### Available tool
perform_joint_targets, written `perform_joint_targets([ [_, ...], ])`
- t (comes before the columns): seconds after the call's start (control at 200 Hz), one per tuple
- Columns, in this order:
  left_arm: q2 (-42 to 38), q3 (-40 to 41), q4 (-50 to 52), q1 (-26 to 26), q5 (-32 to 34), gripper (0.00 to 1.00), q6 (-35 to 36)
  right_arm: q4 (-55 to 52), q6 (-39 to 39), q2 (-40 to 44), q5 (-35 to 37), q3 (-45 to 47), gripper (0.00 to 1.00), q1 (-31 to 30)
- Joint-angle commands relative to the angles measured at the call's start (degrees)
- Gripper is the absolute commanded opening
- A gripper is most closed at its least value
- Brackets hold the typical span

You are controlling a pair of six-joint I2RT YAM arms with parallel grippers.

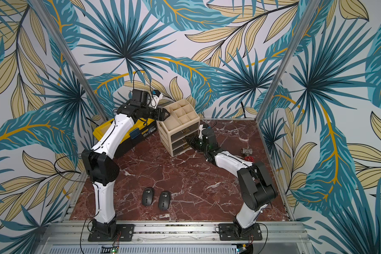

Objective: Take the mice out of the drawer
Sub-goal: Close the drawer in the storage box.

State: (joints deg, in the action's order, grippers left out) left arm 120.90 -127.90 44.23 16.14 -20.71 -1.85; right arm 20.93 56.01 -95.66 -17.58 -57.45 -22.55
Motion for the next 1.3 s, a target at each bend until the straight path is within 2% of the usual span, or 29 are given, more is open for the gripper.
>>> perform_joint_targets([
  [0.0,-1.9,2.6,-1.8,0.5,-1.2,0.81,0.5,2.2,0.5,3.0,0.7,4.0,0.28,0.2],
  [0.215,-2.6,4.1,-2.6,0.5,-1.5,0.81,0.5,18.5,11.1,0.8,-2.5,9.4,0.36,1.3],
  [0.376,-2.8,4.1,-2.8,0.5,-1.5,0.81,0.3,26.9,16.6,-3.2,-2.8,10.2,0.37,1.4],
  [1.297,-2.6,4.0,-3.0,0.5,-2.0,0.81,0.1,25.0,18.7,-7.9,-0.2,7.5,0.32,1.4],
])
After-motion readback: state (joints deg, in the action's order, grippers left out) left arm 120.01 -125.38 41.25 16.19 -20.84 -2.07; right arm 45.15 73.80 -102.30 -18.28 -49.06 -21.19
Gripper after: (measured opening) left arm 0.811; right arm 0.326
